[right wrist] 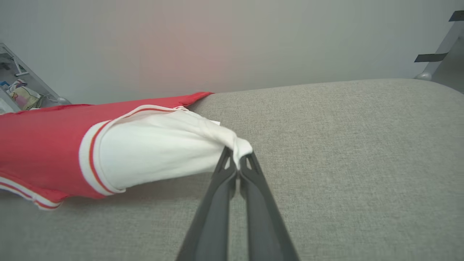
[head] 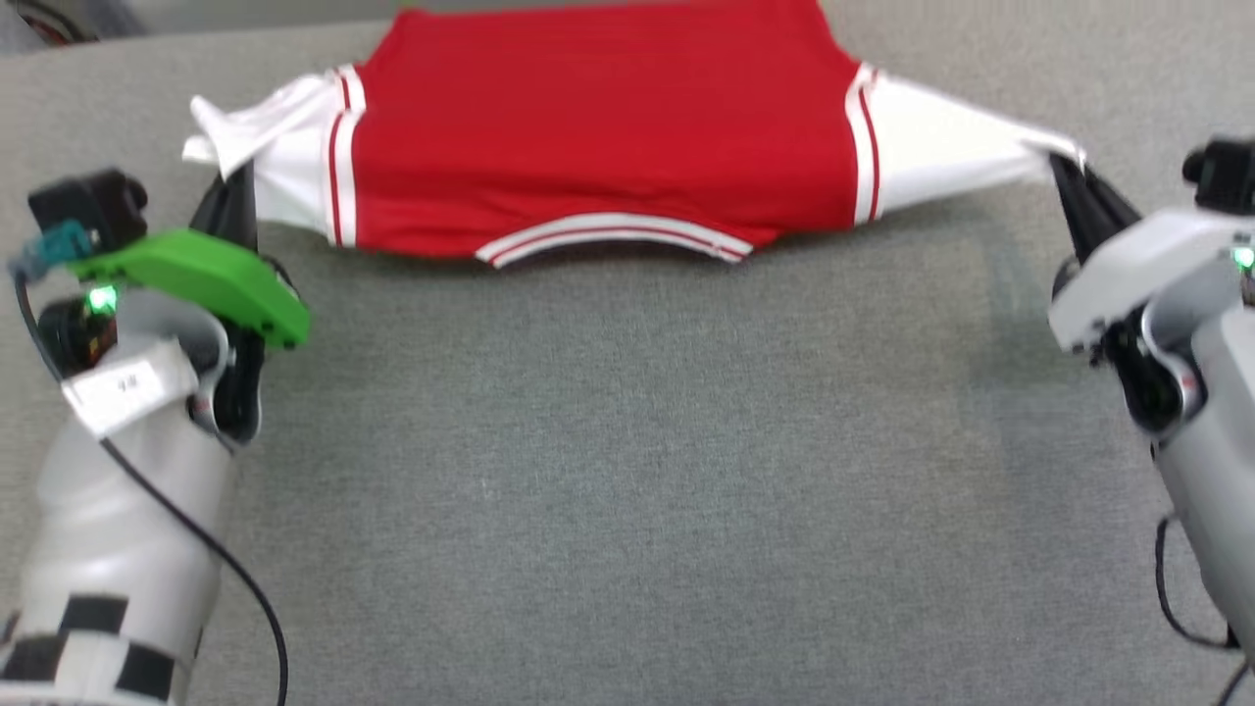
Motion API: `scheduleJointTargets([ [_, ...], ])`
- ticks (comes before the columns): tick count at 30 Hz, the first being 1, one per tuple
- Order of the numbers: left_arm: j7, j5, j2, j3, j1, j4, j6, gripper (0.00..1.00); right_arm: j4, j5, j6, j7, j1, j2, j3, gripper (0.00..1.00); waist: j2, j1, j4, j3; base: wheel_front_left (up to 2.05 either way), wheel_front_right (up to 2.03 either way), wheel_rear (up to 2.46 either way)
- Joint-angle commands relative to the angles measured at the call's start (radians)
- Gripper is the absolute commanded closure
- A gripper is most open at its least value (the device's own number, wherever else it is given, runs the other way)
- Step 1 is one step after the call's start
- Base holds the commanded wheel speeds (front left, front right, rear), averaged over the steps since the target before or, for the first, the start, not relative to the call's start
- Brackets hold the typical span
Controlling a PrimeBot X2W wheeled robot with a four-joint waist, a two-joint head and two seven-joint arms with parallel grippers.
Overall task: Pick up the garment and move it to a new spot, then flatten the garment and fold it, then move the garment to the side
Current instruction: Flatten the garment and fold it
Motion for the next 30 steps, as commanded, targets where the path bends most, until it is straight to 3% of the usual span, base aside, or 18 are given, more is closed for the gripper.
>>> scheduleJointTargets([
  [1, -0.007, 0.010, 0.021, 0.019, 0.066, -0.032, 0.021, 1.00, -0.030, 0.005, -0.002, -0.007, 0.051, -0.027, -0.012, 1.00, 0.0000, 0.0001, 0.017, -0.098, 0.00, 0.00, 0.00],
  [7, -0.006, 0.015, 0.028, 0.039, 0.321, -0.239, 0.102, 1.00, -0.193, -0.024, -0.002, 0.041, 0.296, -0.070, -0.109, 1.00, 0.0000, 0.0001, 0.031, -0.175, 0.00, 0.00, 0.00],
  [11, 0.024, 0.006, 0.041, 0.045, 0.513, -0.405, 0.178, 1.00, -0.316, -0.073, -0.002, 0.102, 0.491, -0.055, -0.217, 1.00, 0.0000, 0.0001, 0.035, -0.209, 0.00, 0.00, 0.00],
  [17, 0.102, 0.001, 0.069, 0.047, 0.810, -0.674, 0.312, 1.00, -0.555, -0.176, -0.002, 0.235, 0.794, 0.063, -0.414, 1.00, 0.0000, 0.0001, 0.044, -0.242, 0.00, 0.00, 0.00],
  [21, 0.142, -0.004, 0.078, 0.039, 0.963, -0.783, 0.374, 1.00, -0.692, -0.234, -0.002, 0.325, 0.963, 0.170, -0.506, 1.00, 0.0000, 0.0001, 0.054, -0.255, 0.00, 0.00, 0.00],
  [25, 0.156, 0.001, 0.078, 0.023, 1.045, -0.836, 0.403, 1.00, -0.756, -0.279, -0.002, 0.381, 1.063, 0.247, -0.540, 1.00, 0.0000, 0.0001, 0.061, -0.258, 0.00, 0.00, 0.00],
  [28, 0.147, 0.050, 0.080, -0.025, 1.049, -0.858, 0.405, 1.00, -0.731, -0.281, -0.002, 0.394, 1.087, 0.283, -0.541, 1.00, 0.0000, 0.0001, 0.071, -0.254, 0.00, 0.00, 0.00],
  [30, 0.142, 0.064, 0.070, -0.044, 1.032, -0.863, 0.400, 1.00, -0.713, -0.271, -0.002, 0.390, 1.074, 0.290, -0.530, 0.55, 0.0000, 0.0001, 0.079, -0.252, 0.00, 0.00, 0.00],
])
